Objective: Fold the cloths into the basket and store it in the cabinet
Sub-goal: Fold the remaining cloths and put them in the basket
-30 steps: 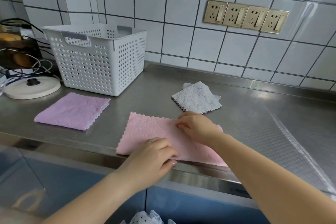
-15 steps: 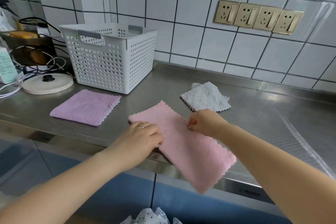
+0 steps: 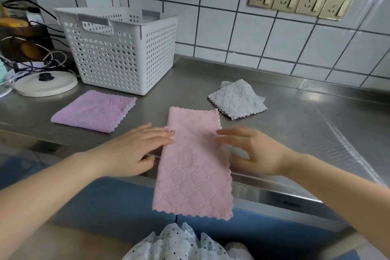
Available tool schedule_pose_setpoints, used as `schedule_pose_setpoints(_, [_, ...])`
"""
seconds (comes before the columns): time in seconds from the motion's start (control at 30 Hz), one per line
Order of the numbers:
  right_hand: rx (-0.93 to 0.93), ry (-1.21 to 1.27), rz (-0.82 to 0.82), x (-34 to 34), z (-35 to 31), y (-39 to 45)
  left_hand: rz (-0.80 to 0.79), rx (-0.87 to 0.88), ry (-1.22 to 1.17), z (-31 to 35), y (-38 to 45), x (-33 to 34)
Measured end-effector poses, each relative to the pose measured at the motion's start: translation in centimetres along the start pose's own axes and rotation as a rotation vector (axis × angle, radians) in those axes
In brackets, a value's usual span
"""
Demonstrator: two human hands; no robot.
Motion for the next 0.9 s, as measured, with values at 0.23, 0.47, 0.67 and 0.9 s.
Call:
schedule_pose_setpoints(0.23, [-0.210,-0.282,-0.112,4.2,-2.8,-3.0,0.015,0.136,0.220,2.7,-1.1,2.3])
schedule_pose_setpoints(0.47, [-0.179,-0.165,0.120,4.1,-3.3,-2.7,0.135,0.156,0.085,3.1,-0.9,2.0])
schedule_pose_setpoints(0.67, [0.341,0.414,0.413,1.3,-1.1,-1.3,0.180,-0.219,-0.606,2.6,-0.2,-0.5])
schedule_pose_setpoints(0.9, [0.737,0.757,0.550,2.0,3.7,3.0,0.287,-0.563,-0.850,-0.3,4.6,-0.6])
Point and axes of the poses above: each hand's wrist, its own y-axis towards the middle knuckle, its own x-axis out of the palm, z = x × y, the point moved 6 cm from there along y, towards the middle knuckle, and after that the axes turned 9 degrees about -x, right-handed, at the moved point
